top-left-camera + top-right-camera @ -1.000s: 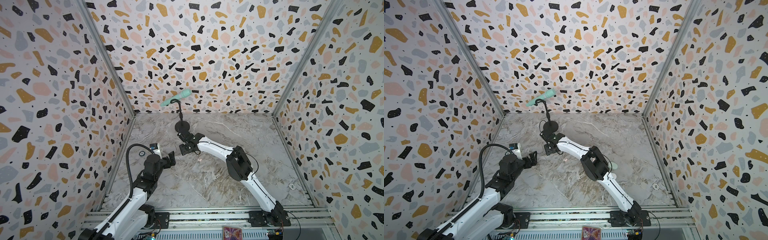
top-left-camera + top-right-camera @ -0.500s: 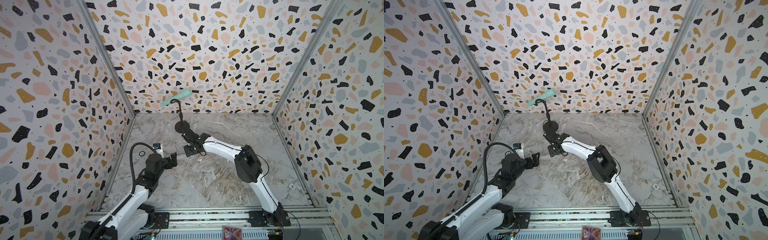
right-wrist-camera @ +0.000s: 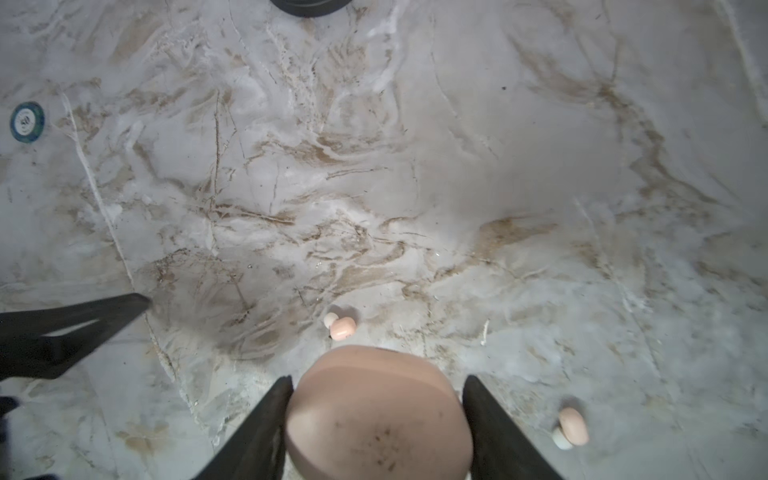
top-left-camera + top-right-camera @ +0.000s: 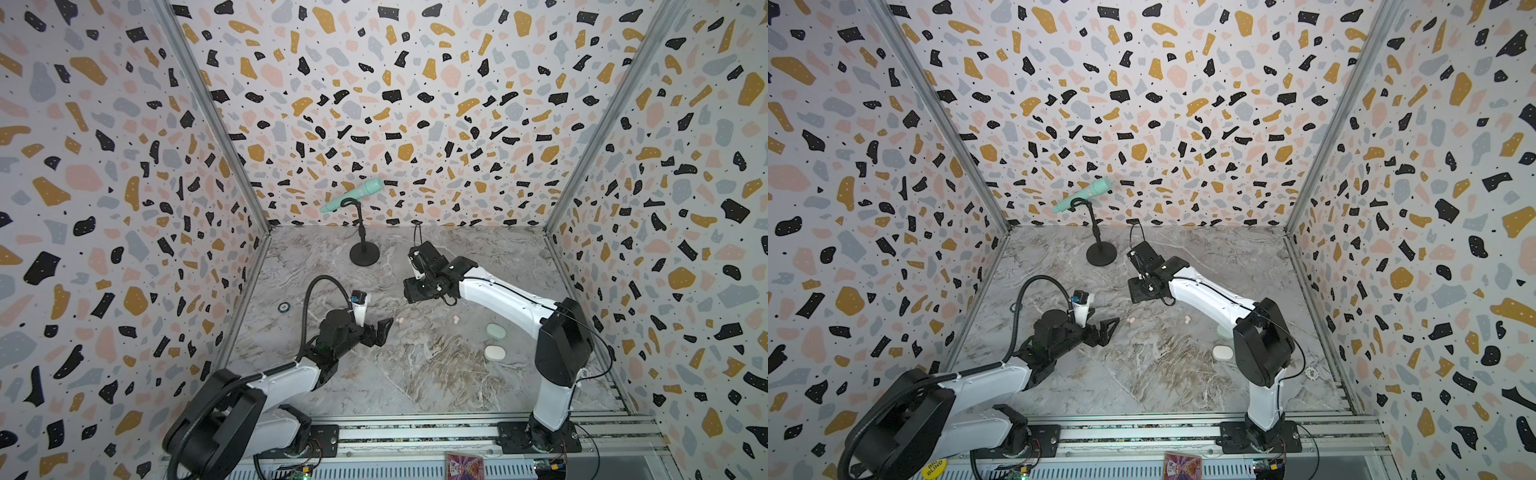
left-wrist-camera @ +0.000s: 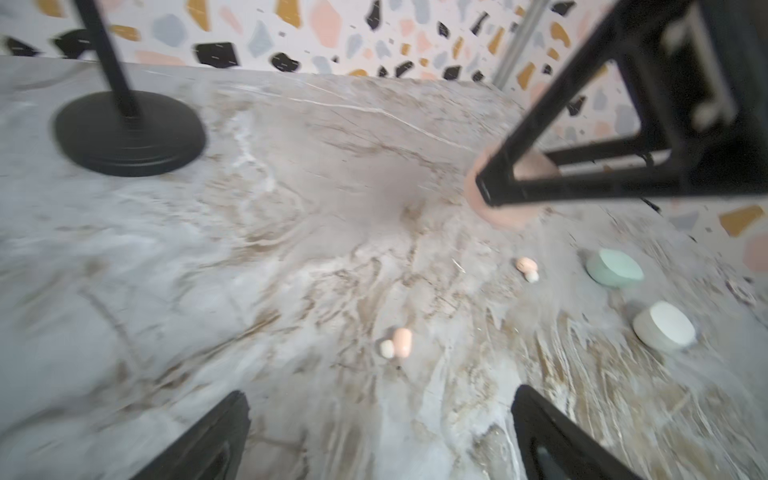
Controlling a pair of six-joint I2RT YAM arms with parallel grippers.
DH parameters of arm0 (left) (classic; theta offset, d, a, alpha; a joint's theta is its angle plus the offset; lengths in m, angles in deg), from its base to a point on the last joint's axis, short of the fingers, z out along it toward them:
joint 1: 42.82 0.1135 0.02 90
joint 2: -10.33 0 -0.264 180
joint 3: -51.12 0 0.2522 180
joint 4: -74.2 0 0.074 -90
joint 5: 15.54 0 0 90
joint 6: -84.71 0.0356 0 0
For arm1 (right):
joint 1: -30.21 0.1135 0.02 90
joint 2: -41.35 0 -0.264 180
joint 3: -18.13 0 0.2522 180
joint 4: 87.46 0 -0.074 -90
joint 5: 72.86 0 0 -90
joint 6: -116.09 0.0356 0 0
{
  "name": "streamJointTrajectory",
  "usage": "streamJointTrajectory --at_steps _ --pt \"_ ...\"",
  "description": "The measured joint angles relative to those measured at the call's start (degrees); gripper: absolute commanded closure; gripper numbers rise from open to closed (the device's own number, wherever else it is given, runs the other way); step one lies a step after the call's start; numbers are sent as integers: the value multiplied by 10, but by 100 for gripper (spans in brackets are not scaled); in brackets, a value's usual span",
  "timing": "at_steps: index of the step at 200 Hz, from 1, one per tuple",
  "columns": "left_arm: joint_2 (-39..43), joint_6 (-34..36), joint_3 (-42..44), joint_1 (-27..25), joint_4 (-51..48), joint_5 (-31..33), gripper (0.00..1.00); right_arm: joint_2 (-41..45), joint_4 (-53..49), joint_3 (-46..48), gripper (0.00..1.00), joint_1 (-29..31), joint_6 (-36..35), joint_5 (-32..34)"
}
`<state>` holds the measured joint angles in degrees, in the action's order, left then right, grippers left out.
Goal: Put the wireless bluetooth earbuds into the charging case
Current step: 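Carry the pink case toward the left gripper while the left gripper reaches toward it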
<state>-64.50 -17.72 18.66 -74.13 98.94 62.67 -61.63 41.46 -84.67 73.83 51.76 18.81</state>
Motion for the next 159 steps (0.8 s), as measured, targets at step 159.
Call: streamJointTrajectory --at_steps 159 --pt "-174 89 -116 -83 204 -212 12 169 -24 115 38 -5 45 -73"
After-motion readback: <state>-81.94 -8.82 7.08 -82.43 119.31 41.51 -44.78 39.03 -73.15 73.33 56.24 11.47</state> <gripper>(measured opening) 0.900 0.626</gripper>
